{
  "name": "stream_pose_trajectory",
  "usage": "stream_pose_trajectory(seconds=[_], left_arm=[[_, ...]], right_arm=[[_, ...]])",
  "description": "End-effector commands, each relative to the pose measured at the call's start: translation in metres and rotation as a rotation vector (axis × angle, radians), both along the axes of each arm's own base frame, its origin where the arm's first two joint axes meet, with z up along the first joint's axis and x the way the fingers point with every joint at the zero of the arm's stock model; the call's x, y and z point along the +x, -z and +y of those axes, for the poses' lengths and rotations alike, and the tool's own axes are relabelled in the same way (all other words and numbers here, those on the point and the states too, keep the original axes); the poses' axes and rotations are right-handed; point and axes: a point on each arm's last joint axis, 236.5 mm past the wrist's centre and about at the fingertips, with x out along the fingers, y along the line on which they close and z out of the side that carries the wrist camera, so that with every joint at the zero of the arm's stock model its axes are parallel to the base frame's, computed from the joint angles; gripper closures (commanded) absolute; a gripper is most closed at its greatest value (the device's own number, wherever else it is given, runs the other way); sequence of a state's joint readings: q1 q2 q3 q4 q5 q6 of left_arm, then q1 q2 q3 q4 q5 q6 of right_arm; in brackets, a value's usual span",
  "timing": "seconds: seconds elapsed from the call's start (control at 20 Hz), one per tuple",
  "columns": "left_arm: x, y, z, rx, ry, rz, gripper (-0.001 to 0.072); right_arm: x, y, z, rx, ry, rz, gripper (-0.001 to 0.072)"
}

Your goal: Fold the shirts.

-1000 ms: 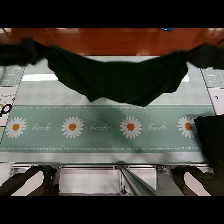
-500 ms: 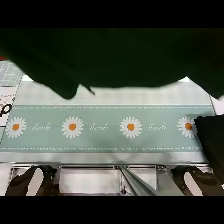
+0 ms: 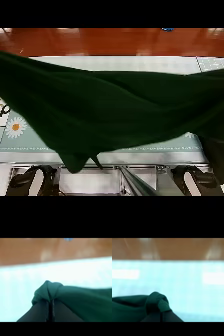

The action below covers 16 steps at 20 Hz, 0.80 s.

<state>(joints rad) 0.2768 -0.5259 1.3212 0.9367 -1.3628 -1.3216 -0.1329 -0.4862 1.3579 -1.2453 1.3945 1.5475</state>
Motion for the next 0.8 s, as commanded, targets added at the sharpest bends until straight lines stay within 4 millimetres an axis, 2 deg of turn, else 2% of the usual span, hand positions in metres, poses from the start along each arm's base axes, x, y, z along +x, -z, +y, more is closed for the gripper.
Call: stream_pose_trajectory(seconds=[0.0,0.1,0.2,0.35,0.45,0.6,0.65,0.7,0.75], left_arm=[[0.023,0.116,0.002,-0.082,0.018,0.311,0.0688],[0.047,0.178,0.006,-0.173,-0.017,0.444,0.0688],[0.082,0.221,0.010,-0.276,-0.058,0.506,0.0688],[0.143,0.261,0.017,-0.396,-0.102,0.536,0.0688],[0.182,0.289,0.028,-0.458,-0.154,0.553,0.0688],[0.210,0.325,0.025,-0.505,-0.145,0.651,0.0686],[0.211,0.335,0.018,-0.513,-0.122,0.693,0.0636],[0.201,0.344,0.003,-0.530,-0.048,0.776,0.0340],[0.192,0.348,-0.004,-0.523,0.023,0.837,0.0196]], right_arm=[[0.032,0.088,-0.007,0.042,0.028,0.201,0.0686],[0.061,0.140,-0.012,0.064,0.040,0.299,0.0686],[0.096,0.182,-0.017,0.082,0.049,0.378,0.0686],[0.162,0.227,-0.017,0.144,0.050,0.417,0.0686],[0.199,0.254,-0.013,0.204,0.047,0.460,0.0685],[0.242,0.291,-0.007,0.280,0.042,0.542,0.0684],[0.251,0.299,-0.007,0.297,0.044,0.561,0.0665],[0.255,0.304,-0.009,0.312,0.063,0.591,0.0527],[0.257,0.306,-0.012,0.324,0.092,0.624,0.0348]])
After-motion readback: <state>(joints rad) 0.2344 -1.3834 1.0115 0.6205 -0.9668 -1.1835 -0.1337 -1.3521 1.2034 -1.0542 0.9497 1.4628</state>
